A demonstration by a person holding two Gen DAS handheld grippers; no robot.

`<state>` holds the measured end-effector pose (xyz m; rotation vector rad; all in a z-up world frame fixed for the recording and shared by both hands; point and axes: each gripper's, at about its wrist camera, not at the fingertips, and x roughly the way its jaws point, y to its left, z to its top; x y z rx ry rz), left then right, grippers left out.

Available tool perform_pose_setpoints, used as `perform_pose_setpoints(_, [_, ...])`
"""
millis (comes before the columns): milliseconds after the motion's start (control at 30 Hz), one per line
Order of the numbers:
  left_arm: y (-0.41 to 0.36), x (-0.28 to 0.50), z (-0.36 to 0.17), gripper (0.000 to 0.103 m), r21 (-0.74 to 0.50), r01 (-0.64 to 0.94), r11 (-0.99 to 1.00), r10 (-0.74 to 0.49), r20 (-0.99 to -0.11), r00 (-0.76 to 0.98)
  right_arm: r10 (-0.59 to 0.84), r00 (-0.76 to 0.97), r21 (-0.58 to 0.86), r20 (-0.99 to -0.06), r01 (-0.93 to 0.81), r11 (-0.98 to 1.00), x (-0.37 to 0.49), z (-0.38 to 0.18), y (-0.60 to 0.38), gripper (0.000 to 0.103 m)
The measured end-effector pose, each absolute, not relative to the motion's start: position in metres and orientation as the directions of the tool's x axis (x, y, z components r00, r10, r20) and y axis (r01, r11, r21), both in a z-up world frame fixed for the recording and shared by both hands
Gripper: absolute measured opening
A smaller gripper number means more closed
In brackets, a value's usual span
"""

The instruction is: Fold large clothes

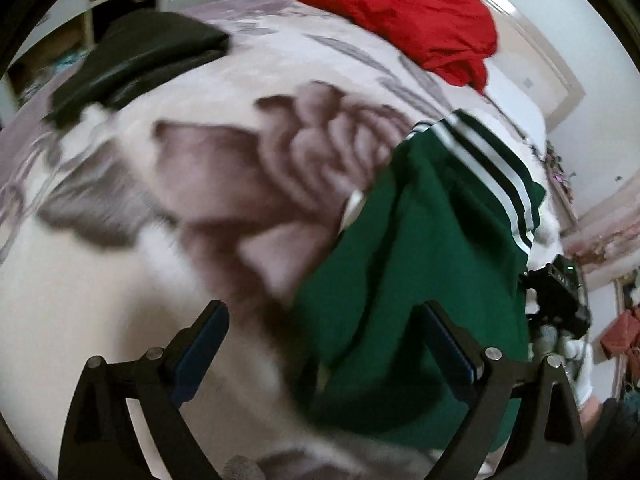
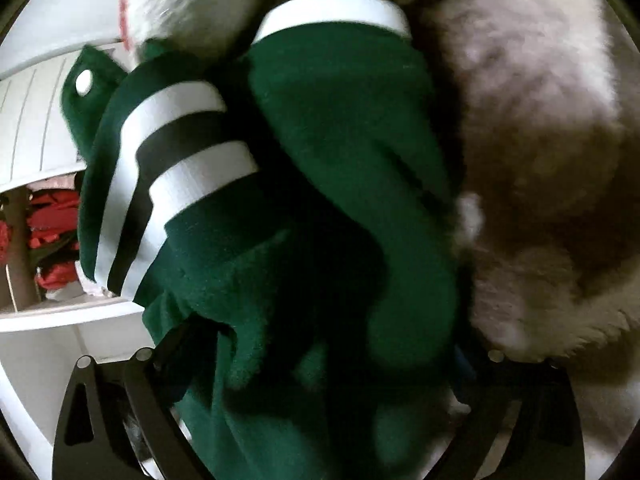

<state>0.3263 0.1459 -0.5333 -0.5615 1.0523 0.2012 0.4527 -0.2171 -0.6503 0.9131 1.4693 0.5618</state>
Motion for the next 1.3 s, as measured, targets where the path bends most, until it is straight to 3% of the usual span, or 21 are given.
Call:
perform_pose_setpoints(33, [0.145, 0.316, -0.531, 0.097, -0.326, -0.432, 0.841, -0.087, -0.869, 0.487, 0.829, 0.077, 0.821, -0.554, 0.219, 0.528, 0.450, -0.649, -0.218, 0.061])
perform_pose_setpoints(67, [0.144, 0.306, -0.528, 0.097, -0.312, -0.445, 0.839, -0.072, -0.875, 0.479, 0.830, 0.101, 0.822, -0.548, 0.250, 0.512, 0.447, -0.649, -0.220, 0.053])
perform_pose_setpoints(100, [0.142, 0.301, -0.527, 0.097, -0.303, -0.454, 0.838, -0.061, -0.878, 0.474, 0.835, 0.132, 0.829, -0.534, 0.278, 0.486, 0.441, -0.646, -0.225, 0.038])
perform_pose_setpoints(133, [0.142, 0.291, -0.520, 0.097, -0.295, -0.465, 0.835, -0.051, -0.882, 0.468, 0.846, 0.188, 0.844, -0.499, 0.330, 0.424, 0.430, -0.641, -0.234, 0.031])
perform_pose_setpoints(233, [0.139, 0.273, -0.503, 0.097, -0.286, -0.474, 0.833, -0.040, -0.885, 0.463, 0.859, 0.334, 0.860, -0.388, 0.467, 0.207, 0.387, -0.630, -0.253, 0.028])
perform_pose_setpoints(300, [0.136, 0.264, -0.494, 0.097, -0.278, -0.469, 0.839, -0.036, -0.887, 0.461, 0.843, 0.427, 0.849, -0.326, 0.525, 0.063, 0.334, -0.616, -0.265, 0.027])
perform_pose_setpoints(400, [0.129, 0.254, -0.481, 0.097, -0.226, -0.455, 0.861, -0.003, -0.898, 0.440, 0.790, 0.523, 0.784, -0.319, 0.614, -0.090, 0.237, -0.600, -0.279, 0.027])
perform_pose_setpoints(500, [0.114, 0.246, -0.484, 0.097, -0.186, -0.423, 0.887, -0.004, -0.918, 0.396, 0.782, 0.479, 0.709, -0.399, 0.702, -0.069, 0.151, -0.587, -0.281, 0.028])
perform_pose_setpoints(600, [0.094, 0.244, -0.500, 0.097, -0.151, -0.390, 0.909, -0.007, -0.938, 0.346, 0.803, 0.327, 0.631, -0.497, 0.772, 0.076, 0.114, -0.599, -0.287, 0.043])
perform_pose_setpoints(700, [0.073, 0.247, -0.511, 0.097, -0.134, -0.360, 0.923, -0.005, -0.941, 0.338, 0.796, 0.194, 0.595, -0.573, 0.766, 0.242, 0.122, -0.596, -0.313, 0.049])
perform_pose_setpoints(800, [0.053, 0.256, -0.520, 0.097, -0.099, -0.320, 0.942, 0.022, -0.935, 0.354, 0.730, 0.157, 0.614, -0.665, 0.671, 0.415, 0.144, -0.555, -0.348, 0.059])
perform_pose_setpoints(867, [0.040, 0.266, -0.536, 0.097, -0.058, -0.295, 0.954, 0.047, -0.940, 0.339, 0.679, 0.183, 0.632, -0.711, 0.591, 0.501, 0.172, -0.519, -0.369, 0.061])
perform_pose_setpoints(1000, [0.036, 0.273, -0.556, 0.103, -0.067, -0.303, 0.951, 0.036, -0.945, 0.324, 0.677, 0.178, 0.685, -0.714, 0.377, 0.624, 0.253, -0.469, -0.384, 0.066])
perform_pose_setpoints(1133, [0.043, 0.271, -0.563, 0.103, -0.138, -0.320, 0.937, -0.023, -0.941, 0.339, 0.703, 0.066, 0.695, -0.708, 0.241, 0.677, 0.311, -0.491, -0.347, 0.067])
perform_pose_setpoints(1167, [0.045, 0.270, -0.563, 0.103, -0.157, -0.317, 0.935, -0.041, -0.938, 0.343, 0.729, 0.013, 0.710, -0.684, 0.240, 0.662, 0.323, -0.503, -0.336, 0.054])
perform_pose_setpoints(1233, [0.046, 0.269, -0.563, 0.103, -0.190, -0.308, 0.932, -0.075, -0.935, 0.347, 0.726, -0.017, 0.692, -0.688, 0.287, 0.662, 0.326, -0.522, -0.334, 0.003])
perform_pose_setpoints(1300, [0.047, 0.271, -0.562, 0.103, -0.293, -0.288, 0.912, -0.188, -0.921, 0.341, 0.681, 0.006, 0.650, -0.732, 0.307, 0.695, 0.311, -0.529, -0.344, 0.003])
